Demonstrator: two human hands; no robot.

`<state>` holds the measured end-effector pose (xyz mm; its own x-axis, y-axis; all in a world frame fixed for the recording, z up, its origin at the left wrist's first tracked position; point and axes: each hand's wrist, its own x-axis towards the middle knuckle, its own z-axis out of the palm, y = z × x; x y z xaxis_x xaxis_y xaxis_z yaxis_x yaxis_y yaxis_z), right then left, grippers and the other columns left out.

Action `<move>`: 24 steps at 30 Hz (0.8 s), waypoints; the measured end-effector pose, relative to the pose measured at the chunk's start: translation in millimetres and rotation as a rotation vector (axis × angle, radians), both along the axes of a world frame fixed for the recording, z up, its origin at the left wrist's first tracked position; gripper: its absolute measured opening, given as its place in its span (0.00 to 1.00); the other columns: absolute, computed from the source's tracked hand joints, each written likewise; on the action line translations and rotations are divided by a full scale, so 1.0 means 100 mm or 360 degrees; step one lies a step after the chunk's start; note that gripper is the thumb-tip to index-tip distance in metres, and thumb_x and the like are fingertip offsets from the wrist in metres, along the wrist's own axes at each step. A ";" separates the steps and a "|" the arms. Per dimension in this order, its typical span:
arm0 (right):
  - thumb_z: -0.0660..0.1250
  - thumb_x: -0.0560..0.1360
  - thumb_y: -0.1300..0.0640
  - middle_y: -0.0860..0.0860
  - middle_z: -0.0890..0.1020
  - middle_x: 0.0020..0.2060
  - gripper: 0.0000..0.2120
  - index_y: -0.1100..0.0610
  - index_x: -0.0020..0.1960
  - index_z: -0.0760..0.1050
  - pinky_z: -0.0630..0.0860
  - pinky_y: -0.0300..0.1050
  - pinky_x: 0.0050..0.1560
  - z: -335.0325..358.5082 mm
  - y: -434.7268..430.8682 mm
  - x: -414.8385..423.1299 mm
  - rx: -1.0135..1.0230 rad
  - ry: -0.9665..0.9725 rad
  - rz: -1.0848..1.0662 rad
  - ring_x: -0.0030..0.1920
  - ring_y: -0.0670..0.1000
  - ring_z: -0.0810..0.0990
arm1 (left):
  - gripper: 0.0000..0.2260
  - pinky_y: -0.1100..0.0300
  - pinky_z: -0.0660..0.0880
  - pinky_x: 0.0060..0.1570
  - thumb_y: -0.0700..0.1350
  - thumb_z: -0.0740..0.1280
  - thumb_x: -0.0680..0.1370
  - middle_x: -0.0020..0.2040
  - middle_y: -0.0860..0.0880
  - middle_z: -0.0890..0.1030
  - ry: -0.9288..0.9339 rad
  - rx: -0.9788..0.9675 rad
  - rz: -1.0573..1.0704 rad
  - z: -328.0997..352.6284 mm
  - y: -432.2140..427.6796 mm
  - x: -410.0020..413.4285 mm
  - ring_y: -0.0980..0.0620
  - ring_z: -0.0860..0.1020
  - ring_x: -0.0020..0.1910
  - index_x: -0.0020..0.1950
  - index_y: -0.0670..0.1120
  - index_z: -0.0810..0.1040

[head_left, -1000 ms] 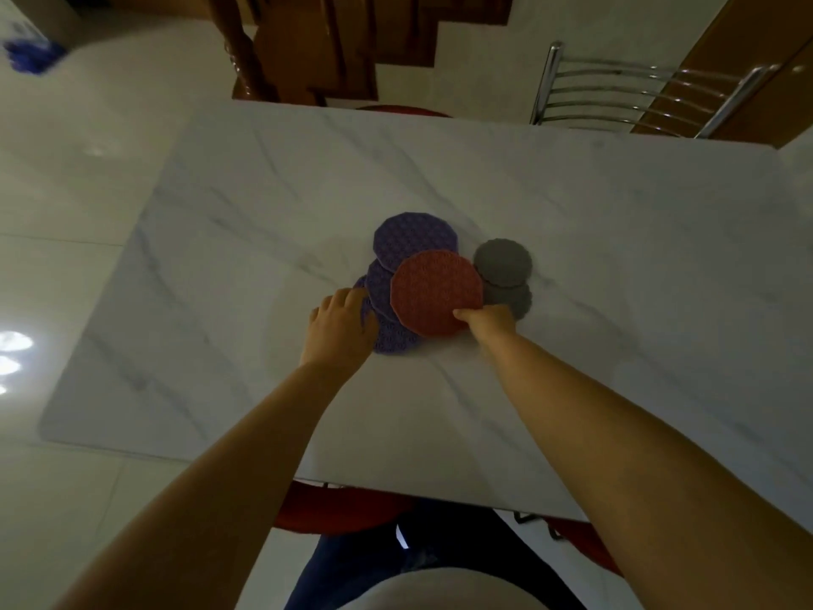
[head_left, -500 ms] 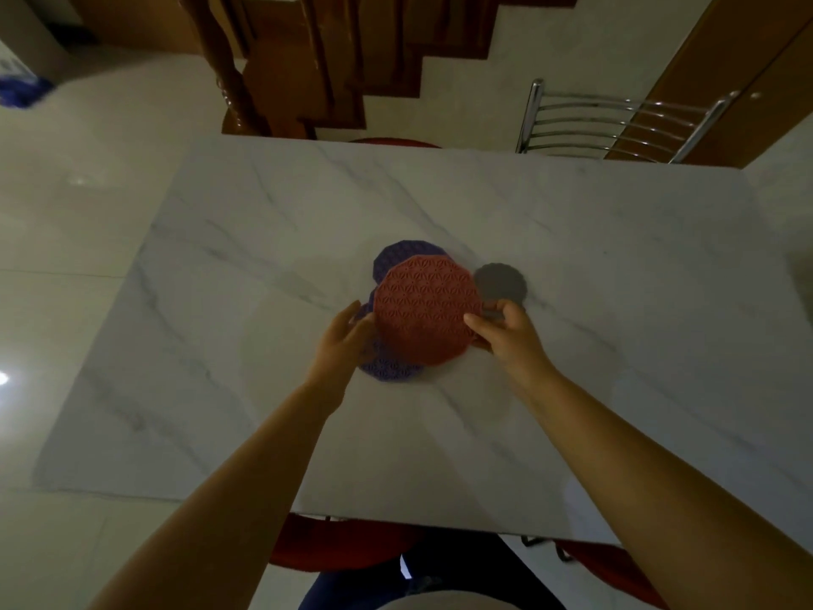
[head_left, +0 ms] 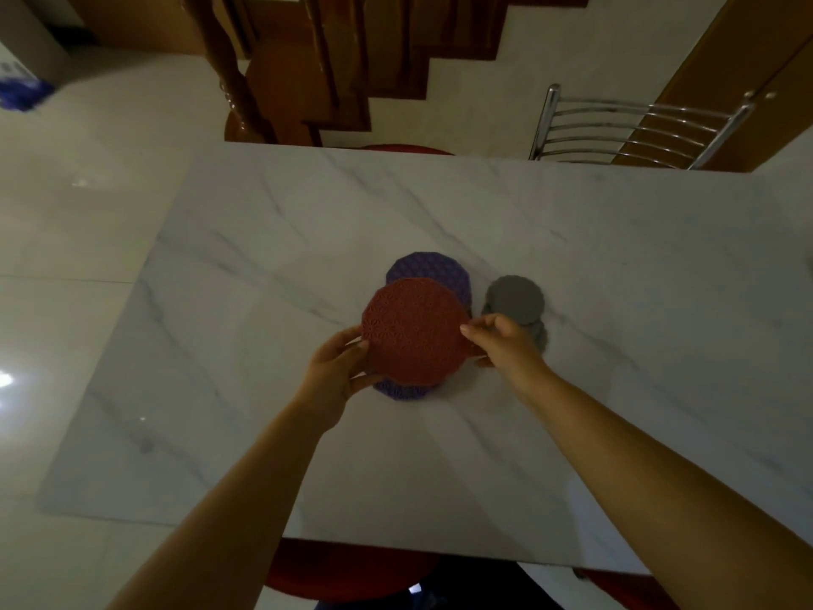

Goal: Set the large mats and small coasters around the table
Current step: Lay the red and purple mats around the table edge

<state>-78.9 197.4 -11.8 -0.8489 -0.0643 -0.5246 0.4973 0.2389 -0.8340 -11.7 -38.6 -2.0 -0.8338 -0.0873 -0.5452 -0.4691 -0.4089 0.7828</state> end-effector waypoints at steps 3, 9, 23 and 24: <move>0.65 0.75 0.53 0.52 0.79 0.40 0.05 0.55 0.43 0.73 0.70 0.41 0.35 -0.11 -0.10 -0.28 0.0260 0.0046 -0.0083 0.39 0.51 0.78 | 0.10 0.54 0.83 0.42 0.35 0.60 0.80 0.46 0.46 0.81 0.0004 0.0003 0.0092 -0.03 -0.09 0.04 0.52 0.84 0.38 0.54 0.46 0.77; 0.63 0.75 0.44 0.60 0.74 0.64 0.29 0.62 0.67 0.67 0.71 0.54 0.63 -0.20 -0.32 -0.81 0.0898 -0.0009 0.0257 0.62 0.61 0.74 | 0.10 0.53 0.82 0.42 0.35 0.60 0.80 0.45 0.47 0.82 -0.0039 0.0022 0.0265 -0.05 -0.28 0.16 0.51 0.84 0.40 0.54 0.46 0.77; 0.68 0.73 0.50 0.59 0.78 0.56 0.19 0.62 0.57 0.74 0.75 0.51 0.54 -0.17 -0.49 -0.78 0.1056 0.0399 -0.0015 0.56 0.59 0.77 | 0.11 0.55 0.82 0.39 0.35 0.60 0.79 0.40 0.50 0.84 -0.0090 0.0064 0.0378 -0.19 -0.46 0.44 0.51 0.84 0.39 0.53 0.47 0.78; 0.66 0.75 0.52 0.58 0.80 0.54 0.16 0.61 0.57 0.75 0.75 0.48 0.51 -0.13 -0.49 -0.79 0.0910 0.0381 -0.0104 0.54 0.58 0.78 | 0.11 0.55 0.82 0.39 0.35 0.60 0.79 0.40 0.50 0.84 -0.0089 0.0065 0.0372 -0.18 -0.47 0.43 0.51 0.84 0.39 0.52 0.47 0.78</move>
